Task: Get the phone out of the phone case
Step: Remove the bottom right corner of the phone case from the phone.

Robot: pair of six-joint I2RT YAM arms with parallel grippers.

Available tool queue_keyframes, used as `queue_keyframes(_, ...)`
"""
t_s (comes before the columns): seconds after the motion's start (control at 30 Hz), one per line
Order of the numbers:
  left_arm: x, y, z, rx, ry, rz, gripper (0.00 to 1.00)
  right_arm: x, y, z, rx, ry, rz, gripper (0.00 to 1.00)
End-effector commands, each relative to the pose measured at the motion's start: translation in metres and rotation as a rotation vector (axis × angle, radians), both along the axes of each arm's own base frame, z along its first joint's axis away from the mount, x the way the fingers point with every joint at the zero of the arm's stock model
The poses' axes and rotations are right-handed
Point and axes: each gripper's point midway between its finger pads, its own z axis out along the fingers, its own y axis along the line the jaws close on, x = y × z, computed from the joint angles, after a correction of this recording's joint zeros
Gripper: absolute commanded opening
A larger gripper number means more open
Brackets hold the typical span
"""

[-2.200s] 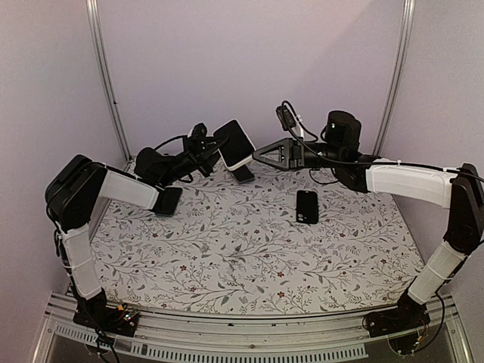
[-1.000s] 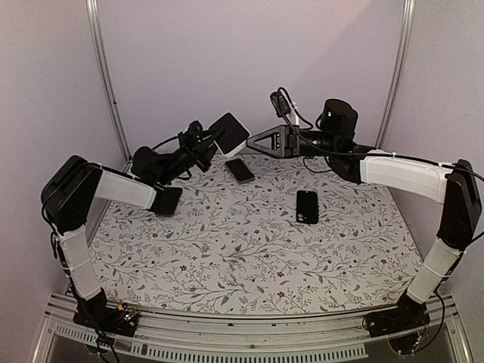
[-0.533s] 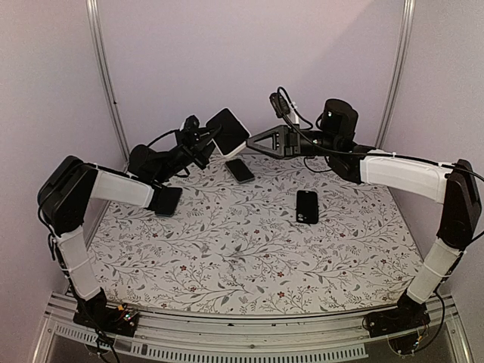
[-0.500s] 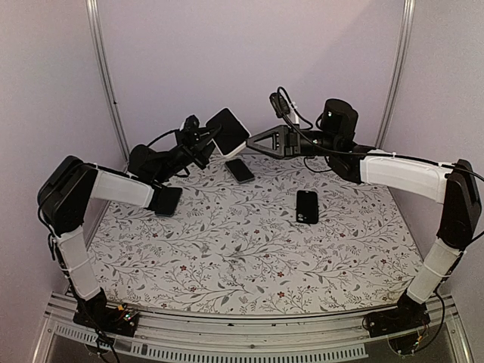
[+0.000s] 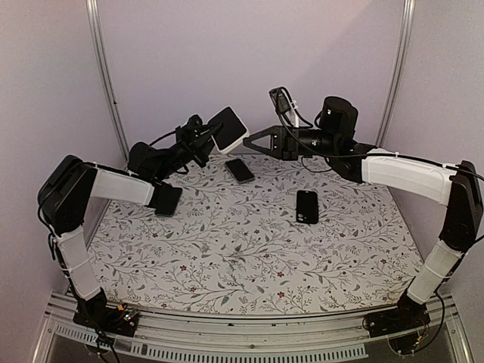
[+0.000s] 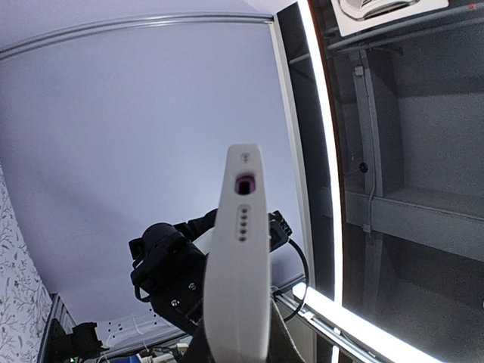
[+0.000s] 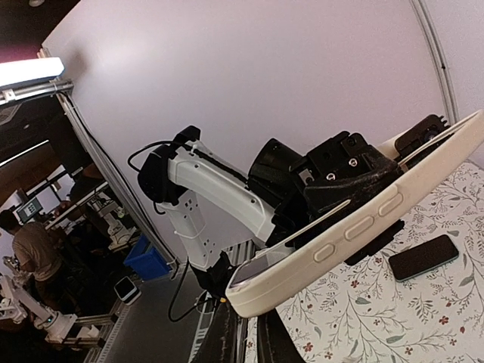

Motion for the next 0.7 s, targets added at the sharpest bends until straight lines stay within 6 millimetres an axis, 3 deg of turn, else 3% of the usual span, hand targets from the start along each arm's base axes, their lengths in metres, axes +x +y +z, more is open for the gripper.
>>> queue_keyframes(0.0,-0.047,-0.012,0.032,-0.063,-0.201,-0.103,0.00,-0.003,0.010,0.019,0.018,-0.168,-0.094,0.00)
queue_keyframes(0.07,-0.047,-0.011,0.035,-0.063,-0.217,-0.096,0.00,-0.001,0.011,0.022,0.021,-0.166,-0.091,0.01)
queue_keyframes(0.3,-0.030,0.009,0.030,0.012,-0.252,0.006,0.00,0.004,-0.001,0.013,0.027,-0.047,-0.068,0.46)
queue_keyframes(0.37,-0.029,0.009,0.029,0.020,-0.260,0.013,0.00,0.000,-0.008,0.016,0.053,-0.016,-0.051,0.51)
queue_keyframes(0.53,-0.026,0.007,0.025,0.024,-0.252,0.014,0.00,-0.009,-0.015,0.024,0.093,0.021,-0.003,0.45)
queue_keyframes(0.67,-0.026,0.006,0.022,0.028,-0.244,0.015,0.00,-0.011,-0.013,0.027,0.097,0.040,0.027,0.22)
